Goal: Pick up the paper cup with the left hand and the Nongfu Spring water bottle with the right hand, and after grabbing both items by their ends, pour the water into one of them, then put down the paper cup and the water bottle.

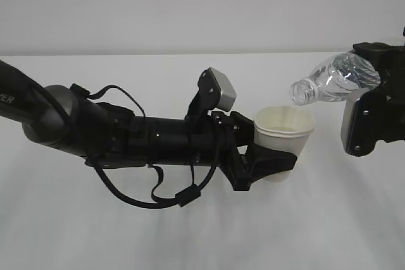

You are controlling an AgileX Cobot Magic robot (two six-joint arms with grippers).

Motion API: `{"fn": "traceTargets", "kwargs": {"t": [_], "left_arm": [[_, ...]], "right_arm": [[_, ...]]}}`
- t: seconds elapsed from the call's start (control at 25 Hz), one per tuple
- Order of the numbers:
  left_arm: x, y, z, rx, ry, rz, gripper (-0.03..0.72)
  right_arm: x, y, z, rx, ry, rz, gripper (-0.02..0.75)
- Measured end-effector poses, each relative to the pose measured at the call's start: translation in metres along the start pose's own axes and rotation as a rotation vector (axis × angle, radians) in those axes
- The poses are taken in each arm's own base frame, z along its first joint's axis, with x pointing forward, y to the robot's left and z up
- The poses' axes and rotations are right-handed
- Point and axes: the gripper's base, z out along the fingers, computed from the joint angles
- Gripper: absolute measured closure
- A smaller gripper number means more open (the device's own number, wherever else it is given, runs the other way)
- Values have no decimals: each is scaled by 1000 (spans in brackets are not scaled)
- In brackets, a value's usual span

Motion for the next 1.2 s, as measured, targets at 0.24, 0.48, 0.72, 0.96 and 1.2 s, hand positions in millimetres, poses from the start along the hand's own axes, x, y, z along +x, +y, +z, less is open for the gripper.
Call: {"fn": "traceTargets", "kwargs": {"t": [0.24,0.48,0.72,0.96,1.2], "left_arm": [[0,0,0,0,0,0,221],[0,0,0,0,0,0,221],[0,0,0,0,0,0,221],[0,0,0,0,0,0,221],[0,0,0,0,0,0,221]], "right_arm": [[0,0,0,0,0,0,358],[0,0,0,0,0,0,359],[0,0,0,2,0,0,360],[0,0,0,2,0,0,360],[0,0,0,2,0,0,360]]}}
